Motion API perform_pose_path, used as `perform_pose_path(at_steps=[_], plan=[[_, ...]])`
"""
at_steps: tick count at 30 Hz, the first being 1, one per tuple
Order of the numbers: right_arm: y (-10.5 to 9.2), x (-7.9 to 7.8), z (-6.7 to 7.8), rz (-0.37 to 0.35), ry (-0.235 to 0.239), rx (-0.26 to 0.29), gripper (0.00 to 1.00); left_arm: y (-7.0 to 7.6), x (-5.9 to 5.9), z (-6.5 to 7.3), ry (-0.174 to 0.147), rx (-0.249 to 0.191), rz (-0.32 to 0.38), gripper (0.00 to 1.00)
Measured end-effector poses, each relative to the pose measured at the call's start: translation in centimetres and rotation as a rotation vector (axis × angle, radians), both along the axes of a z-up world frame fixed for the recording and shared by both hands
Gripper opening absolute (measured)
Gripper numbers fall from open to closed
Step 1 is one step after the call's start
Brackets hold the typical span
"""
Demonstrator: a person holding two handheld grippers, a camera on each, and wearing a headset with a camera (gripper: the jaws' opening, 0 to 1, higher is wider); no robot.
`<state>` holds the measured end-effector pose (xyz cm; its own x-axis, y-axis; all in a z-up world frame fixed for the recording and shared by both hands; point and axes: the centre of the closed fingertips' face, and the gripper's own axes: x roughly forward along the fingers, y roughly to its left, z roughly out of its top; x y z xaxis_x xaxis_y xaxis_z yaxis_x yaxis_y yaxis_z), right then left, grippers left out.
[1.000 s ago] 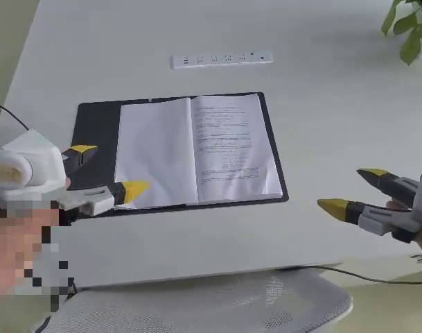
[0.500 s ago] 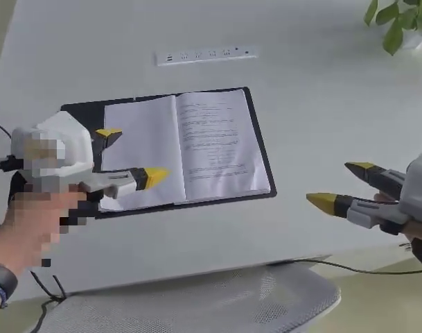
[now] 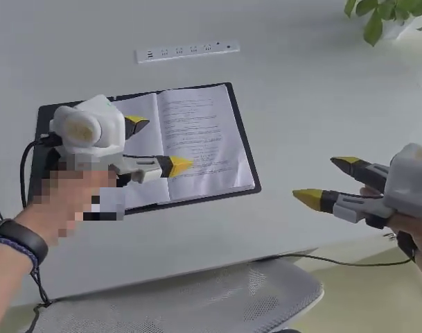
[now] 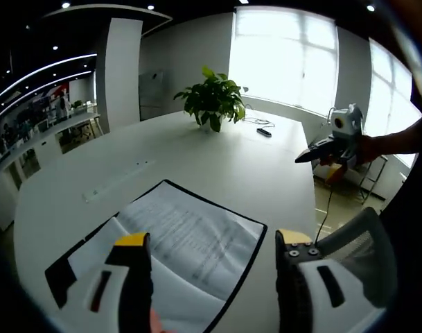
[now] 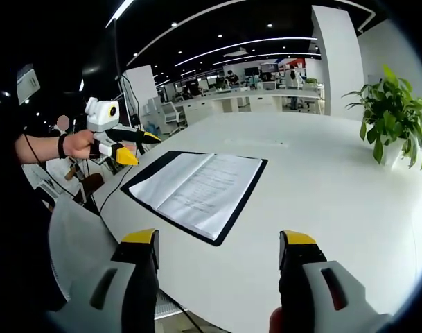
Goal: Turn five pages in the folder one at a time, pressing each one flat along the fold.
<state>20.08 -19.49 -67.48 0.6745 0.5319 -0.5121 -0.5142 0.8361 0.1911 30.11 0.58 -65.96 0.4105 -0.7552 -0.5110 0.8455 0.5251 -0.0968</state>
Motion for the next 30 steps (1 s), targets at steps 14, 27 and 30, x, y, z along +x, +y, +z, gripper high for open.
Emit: perform_pose_path(at_steps=[14,27,30], plan=[[-0.9,-0.3,-0.7,-0.01,0.015,0.021,0.69,-7.1,-0.4,-4.6,0.03,0.066,-0.126,0.7],[-1.4,0.1,-1.8,-0.004,0.034,0.044,0.68,-10.9,-1.0,-11.0,0.058,0.199,-0.236,0.68],[-1.5,0.3,-1.8,0.001,0.035,0.045,0.68,-11.1,-1.1,-12.1,0.058,0.231,-0.258,0.67]])
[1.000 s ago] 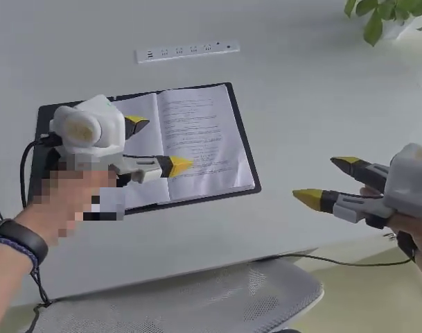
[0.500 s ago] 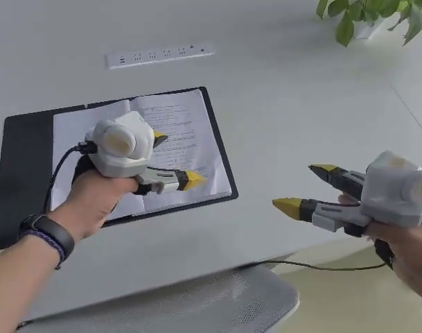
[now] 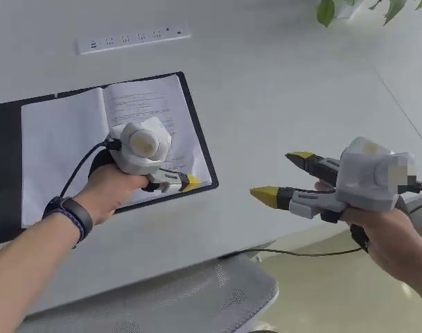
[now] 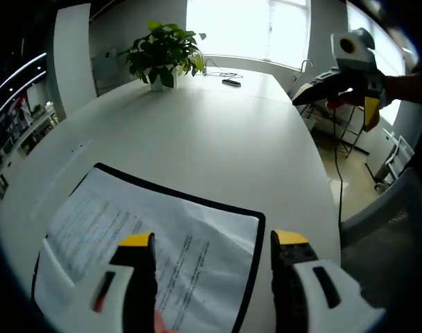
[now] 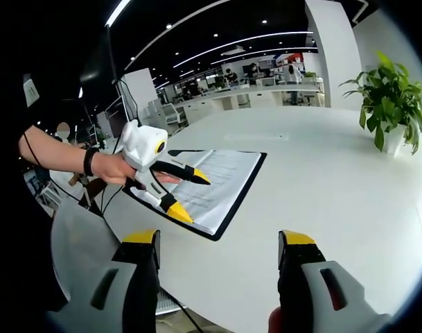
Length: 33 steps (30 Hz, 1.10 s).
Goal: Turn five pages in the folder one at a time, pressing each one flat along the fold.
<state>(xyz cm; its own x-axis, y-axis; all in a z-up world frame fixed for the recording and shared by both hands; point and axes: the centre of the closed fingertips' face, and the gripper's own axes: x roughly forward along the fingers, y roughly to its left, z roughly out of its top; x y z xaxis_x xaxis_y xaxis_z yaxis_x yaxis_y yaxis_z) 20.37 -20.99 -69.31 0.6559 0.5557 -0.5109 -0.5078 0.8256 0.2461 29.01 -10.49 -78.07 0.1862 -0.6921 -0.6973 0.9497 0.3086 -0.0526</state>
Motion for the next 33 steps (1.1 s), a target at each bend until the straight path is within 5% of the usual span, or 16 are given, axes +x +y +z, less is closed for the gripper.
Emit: perform_pose_path(at_steps=[12,28,30,33], plan=[[-0.1,1.2,-1.1,0.013,0.017,0.017,0.67,0.9,0.3,-1.8,0.003,0.07,-0.027,0.62],[3.6,3.8,-3.6,0.091,0.055,0.06,0.65,1.2,0.3,-1.6,0.042,0.032,-0.001,0.61],[3.9,4.0,-3.6,0.097,0.056,0.063,0.65,0.8,0.3,-1.2,0.05,-0.005,0.015,0.63],[4.1,4.4,-3.8,0.1,0.057,0.067,0.64,0.7,0.9,-1.3,0.034,-0.009,0.052,0.63]])
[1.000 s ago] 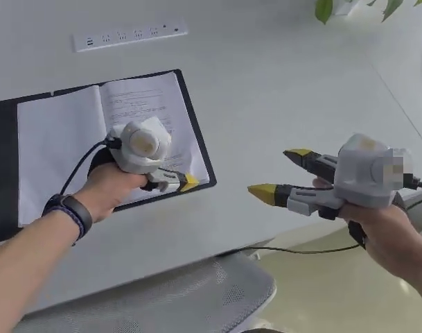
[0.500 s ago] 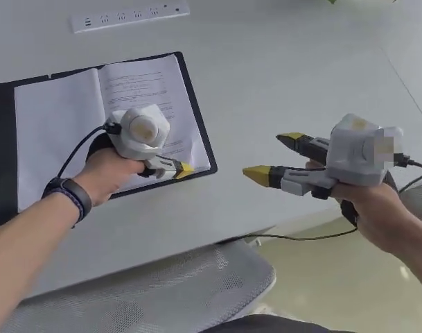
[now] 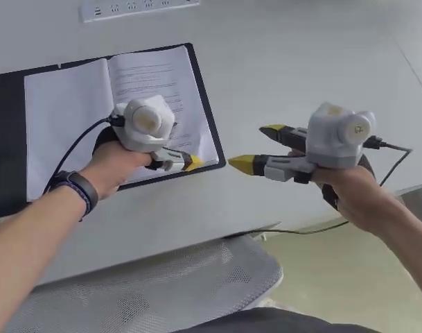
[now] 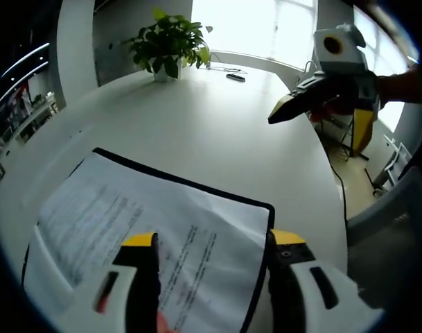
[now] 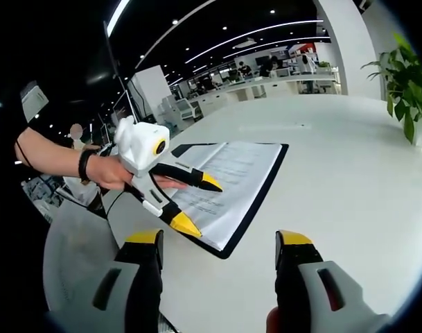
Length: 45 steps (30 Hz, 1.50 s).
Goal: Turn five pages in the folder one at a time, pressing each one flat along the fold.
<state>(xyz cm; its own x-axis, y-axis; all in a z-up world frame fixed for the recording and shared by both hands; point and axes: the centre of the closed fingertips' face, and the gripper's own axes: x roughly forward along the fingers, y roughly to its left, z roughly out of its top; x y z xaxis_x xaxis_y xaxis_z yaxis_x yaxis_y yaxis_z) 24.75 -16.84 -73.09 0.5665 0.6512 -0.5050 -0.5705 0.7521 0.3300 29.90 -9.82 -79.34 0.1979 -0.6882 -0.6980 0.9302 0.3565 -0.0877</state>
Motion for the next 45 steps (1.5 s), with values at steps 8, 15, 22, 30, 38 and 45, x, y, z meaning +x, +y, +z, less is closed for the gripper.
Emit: perform_pose_path(at_steps=[8,15,22,30,38,45], plan=[[-0.4,0.8,0.3,-0.013,-0.006,0.006,0.63,-0.4,0.5,-0.8,-0.046,-0.01,0.064,0.56],[-0.4,1.4,0.1,-0.026,-0.001,0.018,0.62,-0.4,0.6,-0.8,-0.09,-0.027,0.093,0.54],[0.6,2.0,0.0,-0.015,0.002,0.035,0.6,-0.2,0.8,-0.7,-0.099,-0.052,0.111,0.52],[2.0,4.1,-0.7,-0.022,0.014,0.087,0.57,-0.1,1.0,-0.7,-0.093,-0.059,0.125,0.48],[4.2,6.1,-2.4,0.005,0.046,0.124,0.52,-0.2,1.0,-0.7,-0.091,-0.059,0.13,0.48],[5.2,6.9,-4.0,-0.014,0.097,0.17,0.45,-0.2,1.0,-0.7,-0.088,-0.053,0.129,0.48]])
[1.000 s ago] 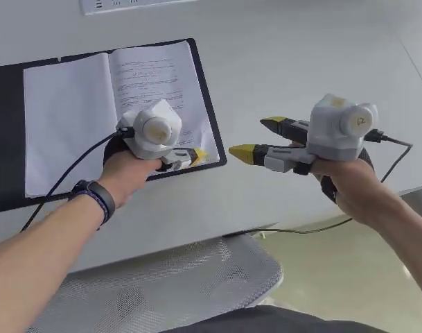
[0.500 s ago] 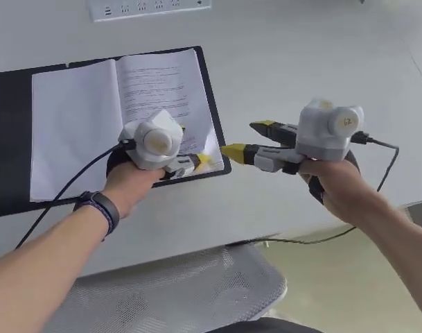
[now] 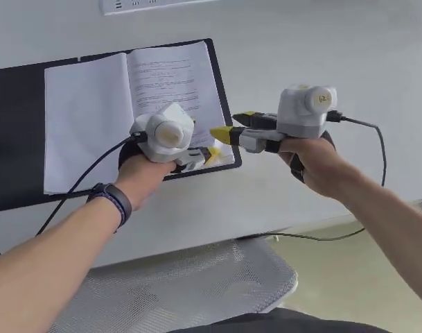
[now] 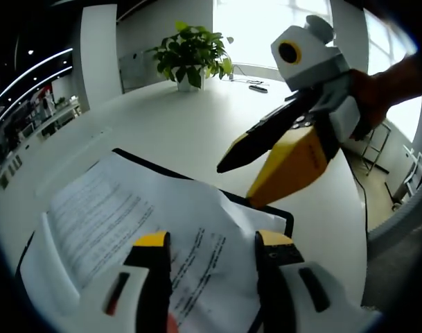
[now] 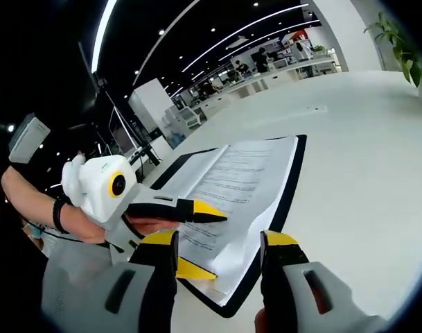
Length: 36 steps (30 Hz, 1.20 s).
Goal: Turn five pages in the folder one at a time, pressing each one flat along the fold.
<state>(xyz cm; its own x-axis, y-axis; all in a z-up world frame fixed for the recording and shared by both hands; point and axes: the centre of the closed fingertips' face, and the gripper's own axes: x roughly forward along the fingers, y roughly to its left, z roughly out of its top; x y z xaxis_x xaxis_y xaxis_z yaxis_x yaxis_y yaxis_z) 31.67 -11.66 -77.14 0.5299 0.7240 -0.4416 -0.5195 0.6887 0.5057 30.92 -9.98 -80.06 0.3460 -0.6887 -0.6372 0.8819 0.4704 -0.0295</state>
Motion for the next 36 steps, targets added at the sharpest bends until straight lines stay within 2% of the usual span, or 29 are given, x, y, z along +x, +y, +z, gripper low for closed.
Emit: perform_pose_path(at_steps=[5,12,15,26,32,36], plan=[[0.9,0.0,-0.1,-0.024,0.03,0.049,0.39,0.0,0.0,0.0,0.003,0.004,0.001,0.48],[1.6,-0.1,-0.2,-0.042,0.057,0.077,0.31,0.0,0.0,0.0,0.006,0.005,0.003,0.48],[1.7,-0.1,-0.3,-0.058,0.075,0.101,0.25,0.0,0.0,0.0,0.008,0.004,0.003,0.48],[0.9,0.2,-0.7,-0.101,0.095,0.101,0.06,0.0,0.0,0.0,0.011,0.008,0.002,0.48],[0.8,0.3,-0.6,-0.111,0.106,0.125,0.03,0.0,0.0,0.1,0.025,0.012,0.001,0.49],[0.8,0.3,-0.4,-0.116,0.109,0.128,0.02,0.1,0.0,0.5,0.048,0.005,0.014,0.52]])
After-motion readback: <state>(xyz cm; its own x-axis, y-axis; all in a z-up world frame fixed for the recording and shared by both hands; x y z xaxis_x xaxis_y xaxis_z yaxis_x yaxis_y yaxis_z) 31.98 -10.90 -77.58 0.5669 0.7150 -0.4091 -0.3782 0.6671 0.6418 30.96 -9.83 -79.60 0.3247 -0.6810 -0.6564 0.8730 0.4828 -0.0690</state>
